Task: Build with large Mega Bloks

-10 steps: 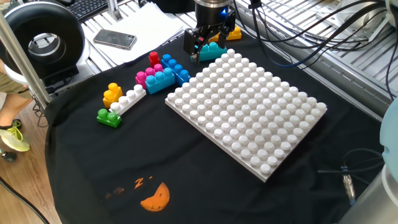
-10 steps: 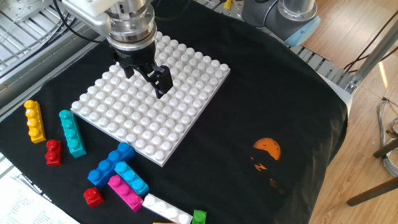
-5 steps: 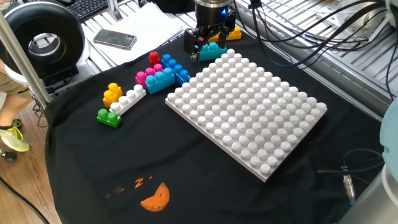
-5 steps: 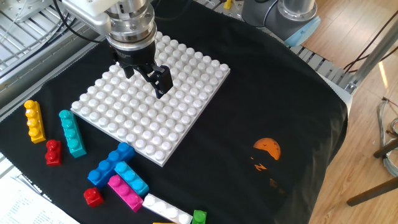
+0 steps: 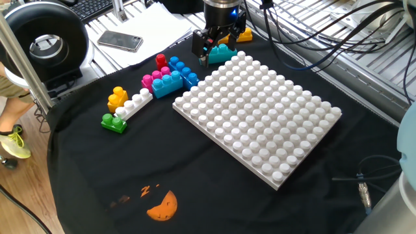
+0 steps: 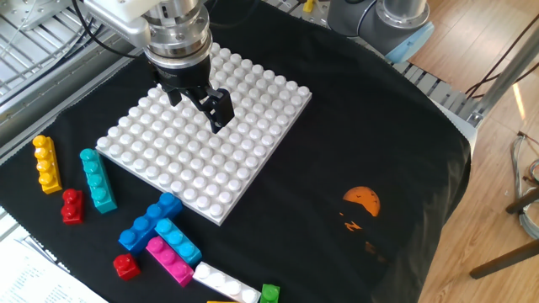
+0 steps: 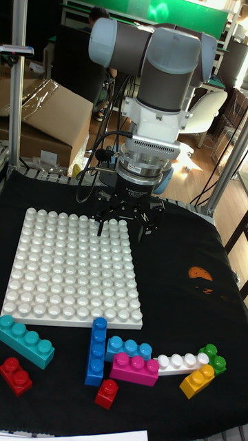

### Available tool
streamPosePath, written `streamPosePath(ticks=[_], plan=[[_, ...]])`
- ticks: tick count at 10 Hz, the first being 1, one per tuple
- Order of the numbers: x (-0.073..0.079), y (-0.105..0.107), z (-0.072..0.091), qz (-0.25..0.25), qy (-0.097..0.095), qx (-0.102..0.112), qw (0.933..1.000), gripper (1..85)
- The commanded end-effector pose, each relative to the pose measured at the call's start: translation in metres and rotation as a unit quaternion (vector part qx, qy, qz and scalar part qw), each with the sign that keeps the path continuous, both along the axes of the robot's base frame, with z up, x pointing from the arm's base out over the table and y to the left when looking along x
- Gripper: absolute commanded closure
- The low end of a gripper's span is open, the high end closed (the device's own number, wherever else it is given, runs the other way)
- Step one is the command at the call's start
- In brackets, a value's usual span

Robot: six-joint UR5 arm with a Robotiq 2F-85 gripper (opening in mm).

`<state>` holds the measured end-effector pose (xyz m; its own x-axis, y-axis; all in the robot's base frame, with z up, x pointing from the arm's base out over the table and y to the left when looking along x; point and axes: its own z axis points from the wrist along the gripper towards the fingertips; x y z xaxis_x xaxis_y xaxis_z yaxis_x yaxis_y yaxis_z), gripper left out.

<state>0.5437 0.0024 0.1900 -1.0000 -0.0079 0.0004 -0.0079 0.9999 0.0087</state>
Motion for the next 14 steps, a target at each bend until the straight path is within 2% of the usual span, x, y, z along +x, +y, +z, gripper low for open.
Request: streamPosePath(ticks=[1,3,5,6,7,8,9,10,11,12,14], plan=[[0.056,0.029,0.008,0.0,-0.11,0.053,0.9926,8.0],[0.057,0.034,0.002,-0.009,-0.123,0.054,0.9909,8.3],[0.055,0.032,0.0,0.008,-0.122,0.05,0.9912,8.3],[0.049,0.019,-0.002,0.067,-0.108,0.014,0.9918,8.7],[0.051,0.014,-0.002,0.079,-0.095,0.0,0.9923,25.3],[0.062,0.027,0.0,0.011,-0.11,0.032,0.9934,31.0],[0.078,0.026,-0.005,0.059,-0.14,0.024,0.9881,32.0],[0.057,0.016,-0.024,0.159,-0.098,0.004,0.9824,37.7],[0.054,0.013,-0.03,0.199,-0.102,0.016,0.9745,42.0],[0.056,0.003,-0.031,0.25,-0.104,0.017,0.9624,38.0],[0.062,-0.029,-0.027,0.328,-0.092,-0.001,0.9401,33.7]])
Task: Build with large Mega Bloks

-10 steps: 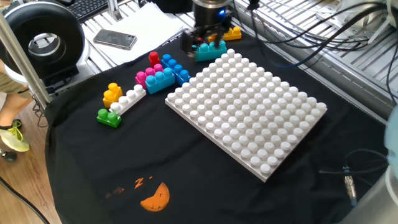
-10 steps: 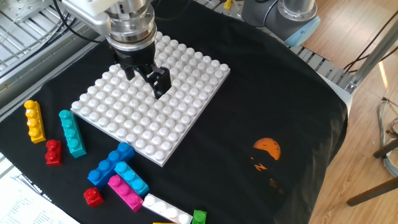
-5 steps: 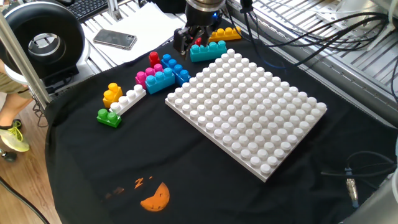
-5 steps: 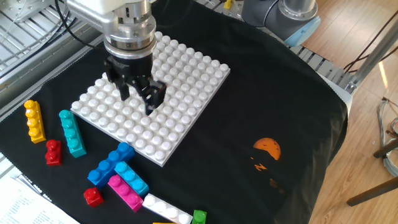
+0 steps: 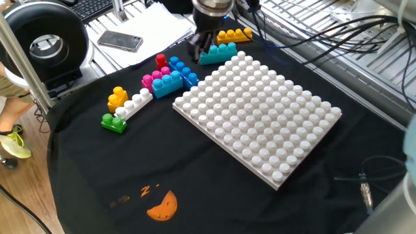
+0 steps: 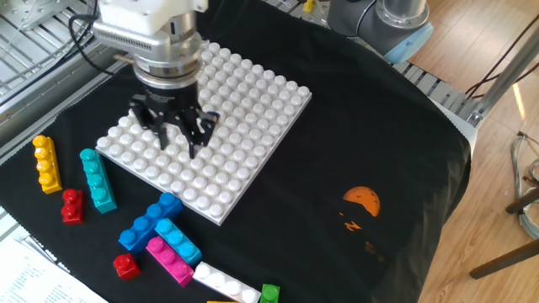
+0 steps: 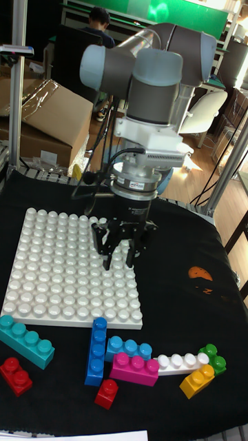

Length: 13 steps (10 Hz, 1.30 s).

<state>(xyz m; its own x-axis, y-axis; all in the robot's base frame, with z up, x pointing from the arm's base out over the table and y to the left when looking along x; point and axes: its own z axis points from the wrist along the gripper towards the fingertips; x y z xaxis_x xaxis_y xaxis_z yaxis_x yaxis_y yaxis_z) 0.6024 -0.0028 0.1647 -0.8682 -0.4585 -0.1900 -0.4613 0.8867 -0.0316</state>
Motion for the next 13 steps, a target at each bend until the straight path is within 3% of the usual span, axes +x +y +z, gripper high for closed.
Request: streamPosePath(ticks=[1,2,3,4,5,6,7,9,11,13], plan=[[0.007,-0.031,-0.001,0.109,-0.002,-0.02,0.9938,33.7],[0.007,-0.032,-0.001,0.111,-0.002,-0.022,0.9935,33.7],[0.007,-0.026,0.0,0.085,-0.002,-0.007,0.9963,34.3],[0.014,-0.031,0.001,0.054,-0.013,-0.012,0.9984,36.0],[0.02,-0.03,0.002,0.019,-0.023,-0.002,0.9996,36.3],[0.024,-0.035,0.003,0.02,-0.03,-0.012,0.9993,32.7],[0.031,-0.04,-0.005,0.051,-0.038,-0.021,0.9977,32.7],[0.062,-0.062,-0.027,0.156,-0.044,-0.03,0.9864,11.7],[0.079,-0.075,-0.027,0.181,-0.034,-0.034,0.9823,10.3],[0.089,-0.092,-0.028,0.192,-0.02,-0.064,0.9791,19.7]])
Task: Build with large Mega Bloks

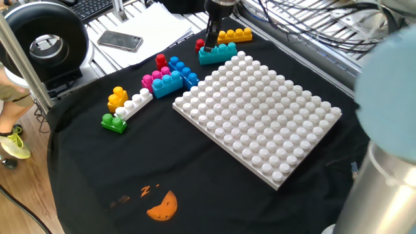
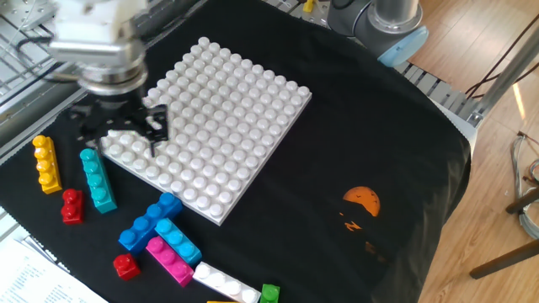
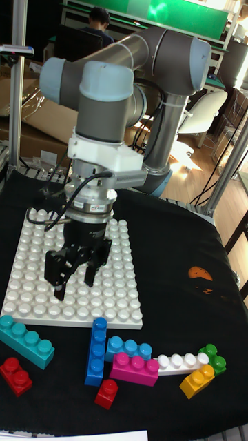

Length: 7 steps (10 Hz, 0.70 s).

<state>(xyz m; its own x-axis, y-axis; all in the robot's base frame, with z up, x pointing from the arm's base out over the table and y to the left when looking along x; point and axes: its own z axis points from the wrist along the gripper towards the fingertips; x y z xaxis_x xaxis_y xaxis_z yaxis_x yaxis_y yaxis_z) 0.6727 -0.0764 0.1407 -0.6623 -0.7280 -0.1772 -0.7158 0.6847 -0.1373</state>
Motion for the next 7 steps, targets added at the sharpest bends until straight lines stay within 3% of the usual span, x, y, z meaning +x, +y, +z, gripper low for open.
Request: streamPosePath(ticks=[1,4,7], plan=[[0.022,-0.024,-0.01,0.039,0.008,-0.028,0.9988,20.7],[0.035,-0.035,-0.032,0.069,0.01,-0.049,0.9964,19.3],[0.038,-0.048,-0.056,0.076,0.02,-0.066,0.9948,19.3]])
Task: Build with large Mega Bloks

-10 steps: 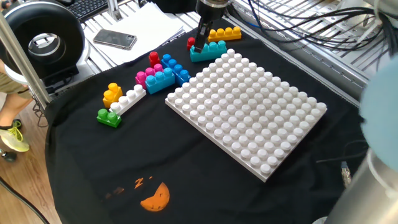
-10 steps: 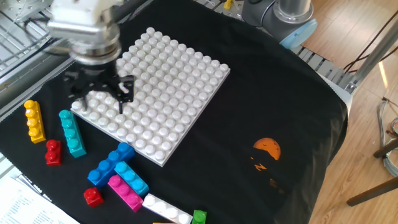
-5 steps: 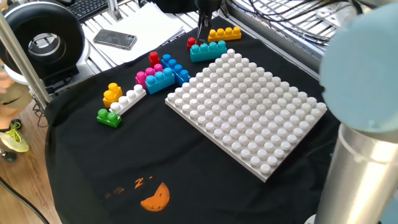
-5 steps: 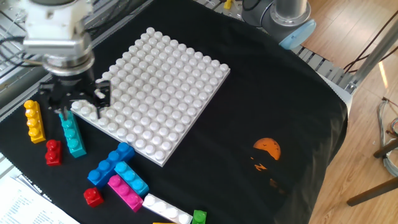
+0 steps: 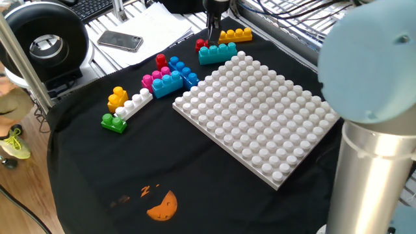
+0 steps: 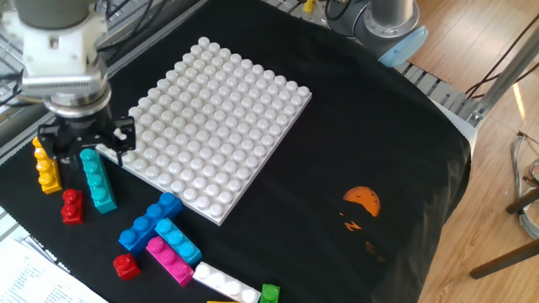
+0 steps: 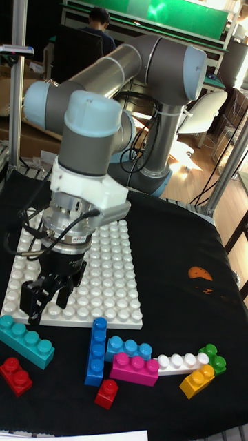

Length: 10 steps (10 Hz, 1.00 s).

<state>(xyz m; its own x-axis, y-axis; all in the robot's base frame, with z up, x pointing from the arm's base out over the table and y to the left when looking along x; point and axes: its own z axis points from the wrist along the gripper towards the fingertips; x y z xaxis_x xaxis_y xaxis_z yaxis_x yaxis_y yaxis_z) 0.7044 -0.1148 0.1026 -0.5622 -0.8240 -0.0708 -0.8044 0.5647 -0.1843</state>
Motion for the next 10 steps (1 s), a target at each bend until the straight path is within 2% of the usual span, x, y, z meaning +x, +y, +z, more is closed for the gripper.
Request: streamPosePath(ticks=[1,2,5,7,8,9,10], plan=[[0.009,-0.011,-0.024,0.009,0.002,-0.011,0.9999,19.7],[0.011,-0.011,-0.029,0.009,0.001,-0.008,0.9999,19.7],[0.012,-0.014,-0.026,0.011,0.0,-0.008,0.9999,19.7],[-0.001,-0.003,-0.029,0.013,0.025,0.014,0.9995,17.7],[-0.004,-0.01,-0.029,0.003,0.032,0.001,0.9995,18.0],[-0.004,-0.009,-0.026,0.002,0.028,0.009,0.9996,18.3],[0.004,-0.008,-0.041,0.014,0.021,0.019,0.9995,18.0]])
